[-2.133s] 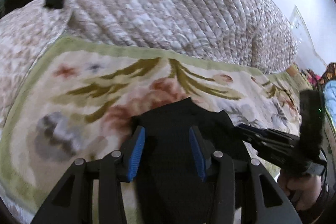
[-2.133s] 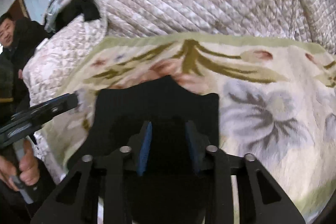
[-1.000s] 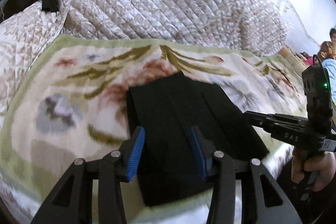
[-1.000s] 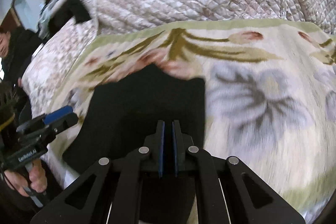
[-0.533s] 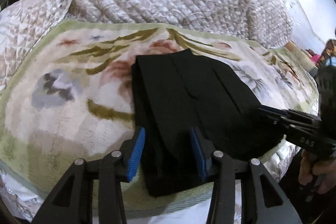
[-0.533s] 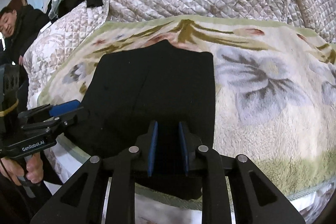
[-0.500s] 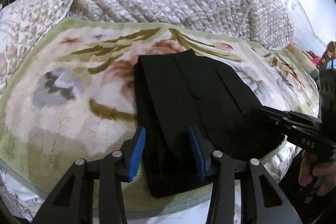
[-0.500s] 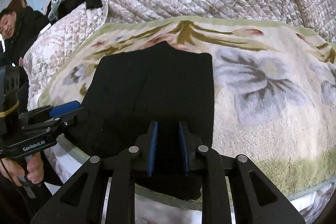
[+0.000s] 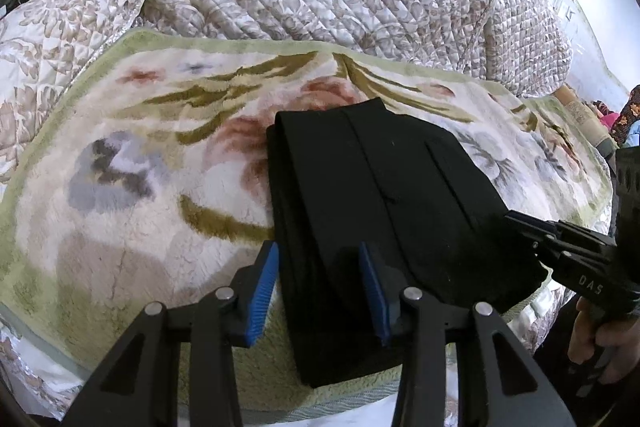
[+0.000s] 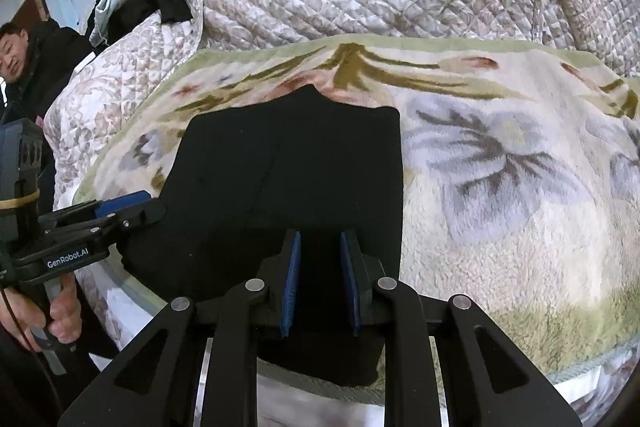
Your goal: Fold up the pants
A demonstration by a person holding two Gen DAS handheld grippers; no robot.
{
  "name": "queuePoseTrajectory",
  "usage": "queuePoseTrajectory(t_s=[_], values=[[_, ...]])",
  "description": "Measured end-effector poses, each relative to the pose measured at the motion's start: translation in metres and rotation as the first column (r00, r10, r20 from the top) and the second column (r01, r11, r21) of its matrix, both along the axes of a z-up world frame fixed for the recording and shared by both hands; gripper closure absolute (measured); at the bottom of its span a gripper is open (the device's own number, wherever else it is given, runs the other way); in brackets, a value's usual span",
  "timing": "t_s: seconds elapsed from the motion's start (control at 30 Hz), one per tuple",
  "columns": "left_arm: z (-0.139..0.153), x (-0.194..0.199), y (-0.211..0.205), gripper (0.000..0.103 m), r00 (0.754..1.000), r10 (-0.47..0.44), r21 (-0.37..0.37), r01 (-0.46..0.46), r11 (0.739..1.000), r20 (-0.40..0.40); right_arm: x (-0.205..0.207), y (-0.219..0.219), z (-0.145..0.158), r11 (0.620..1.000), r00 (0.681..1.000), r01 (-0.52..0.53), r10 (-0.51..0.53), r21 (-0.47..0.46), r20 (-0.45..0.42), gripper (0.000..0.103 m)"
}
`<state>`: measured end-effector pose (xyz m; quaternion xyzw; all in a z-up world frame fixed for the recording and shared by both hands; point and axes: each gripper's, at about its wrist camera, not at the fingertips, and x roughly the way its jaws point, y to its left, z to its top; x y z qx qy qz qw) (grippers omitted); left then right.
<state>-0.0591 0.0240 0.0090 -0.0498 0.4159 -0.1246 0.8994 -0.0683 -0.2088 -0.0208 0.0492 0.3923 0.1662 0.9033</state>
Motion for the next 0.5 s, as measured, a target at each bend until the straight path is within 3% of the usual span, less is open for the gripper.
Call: queuePoseTrajectory(t_s=[0.37, 0.5], values=[[0.012, 0.016, -0.003, 0.059, 1.000, -0.014, 0.016, 0.014, 1.000, -0.003, 0.014, -0.001, 0.009, 1.000, 1.000, -0.009, 0.010, 0.016, -0.021, 0.082], [0.018, 0.027, -0.005, 0.058, 0.999, -0.044, -0.001, 0.044, 0.999, 0.012, 0.021, 0.000, 0.014, 1.000, 0.999, -0.028, 0.028, 0.014, -0.020, 0.072]])
